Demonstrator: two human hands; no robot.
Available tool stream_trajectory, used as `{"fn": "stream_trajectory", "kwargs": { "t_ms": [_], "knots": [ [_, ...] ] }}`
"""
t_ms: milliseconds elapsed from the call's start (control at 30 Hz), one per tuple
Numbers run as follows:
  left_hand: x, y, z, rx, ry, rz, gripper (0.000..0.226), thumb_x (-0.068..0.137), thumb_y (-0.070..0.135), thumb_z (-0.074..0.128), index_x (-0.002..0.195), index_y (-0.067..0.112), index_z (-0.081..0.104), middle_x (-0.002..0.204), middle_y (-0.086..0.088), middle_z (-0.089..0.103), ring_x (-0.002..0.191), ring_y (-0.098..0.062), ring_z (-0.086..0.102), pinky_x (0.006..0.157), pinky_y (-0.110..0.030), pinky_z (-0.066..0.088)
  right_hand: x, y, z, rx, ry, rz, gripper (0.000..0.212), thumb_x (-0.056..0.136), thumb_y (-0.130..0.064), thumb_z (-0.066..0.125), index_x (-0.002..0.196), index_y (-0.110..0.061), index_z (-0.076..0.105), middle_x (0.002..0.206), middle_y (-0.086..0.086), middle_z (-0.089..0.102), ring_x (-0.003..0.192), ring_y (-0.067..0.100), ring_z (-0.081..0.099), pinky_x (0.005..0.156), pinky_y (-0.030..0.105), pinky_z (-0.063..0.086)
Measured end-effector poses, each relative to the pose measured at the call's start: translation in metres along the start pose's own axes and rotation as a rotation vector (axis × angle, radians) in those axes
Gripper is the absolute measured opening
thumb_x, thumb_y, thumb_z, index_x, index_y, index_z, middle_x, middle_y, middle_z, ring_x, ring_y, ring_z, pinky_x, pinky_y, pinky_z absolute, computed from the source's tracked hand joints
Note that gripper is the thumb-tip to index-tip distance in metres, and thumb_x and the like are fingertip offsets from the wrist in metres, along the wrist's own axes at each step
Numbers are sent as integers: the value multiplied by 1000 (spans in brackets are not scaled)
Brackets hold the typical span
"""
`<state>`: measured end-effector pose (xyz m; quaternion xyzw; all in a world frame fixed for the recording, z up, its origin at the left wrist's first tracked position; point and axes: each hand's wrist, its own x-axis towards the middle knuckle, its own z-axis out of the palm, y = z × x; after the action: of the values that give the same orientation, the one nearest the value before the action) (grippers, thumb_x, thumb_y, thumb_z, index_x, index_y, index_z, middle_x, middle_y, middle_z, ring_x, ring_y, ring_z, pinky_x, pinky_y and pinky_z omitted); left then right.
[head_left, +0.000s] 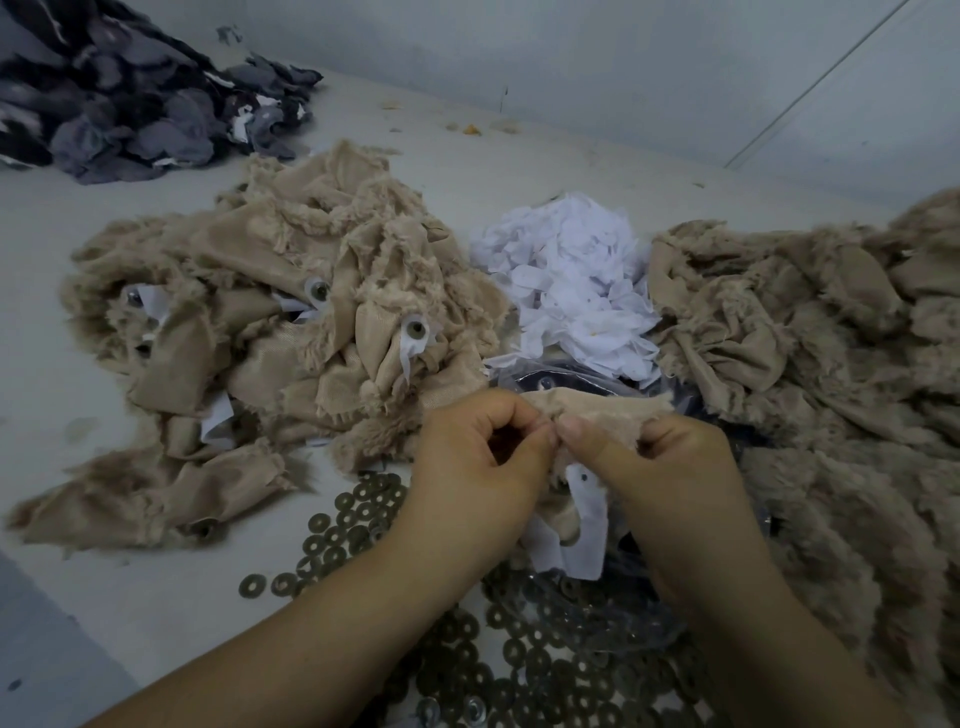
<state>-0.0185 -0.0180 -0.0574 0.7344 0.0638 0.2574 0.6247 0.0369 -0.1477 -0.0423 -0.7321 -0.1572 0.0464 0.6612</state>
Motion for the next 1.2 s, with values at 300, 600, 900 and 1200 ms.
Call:
{"fn": "stream_trajectory", "kwargs": {
  "t_ms": [300,600,900,1200],
  "knots": [
    [-1,1,0,-206,-26,-142,21,91,9,64,70,8,68,72,-30,60,62,-29,54,60,-50,50,1,7,-1,85,54,70,56,79,-16,78,33,-19,47,34,-5,39,32,7,38,40,17,41],
    [-1,7,4,63,52,38,24,90,-1,63,66,2,60,61,-8,56,56,-9,48,53,-24,43,-3,11,2,217,13,49,9,77,-15,78,68,-16,78,69,6,75,63,18,73,55,23,56],
    [-1,6,5,128,36,41,28,88,-3,62,62,5,57,53,3,50,49,-4,45,48,-15,37,-5,10,3,204,56,-10,19,79,-4,77,79,-24,78,81,-6,78,76,10,75,62,15,56],
    [0,9,-2,321,55,292,17,76,-4,71,76,12,63,81,4,55,74,-7,55,62,-13,44,6,14,-3,301,-17,209,32,81,-2,76,112,-12,71,102,10,76,95,29,74,83,46,60]
  ]
}}
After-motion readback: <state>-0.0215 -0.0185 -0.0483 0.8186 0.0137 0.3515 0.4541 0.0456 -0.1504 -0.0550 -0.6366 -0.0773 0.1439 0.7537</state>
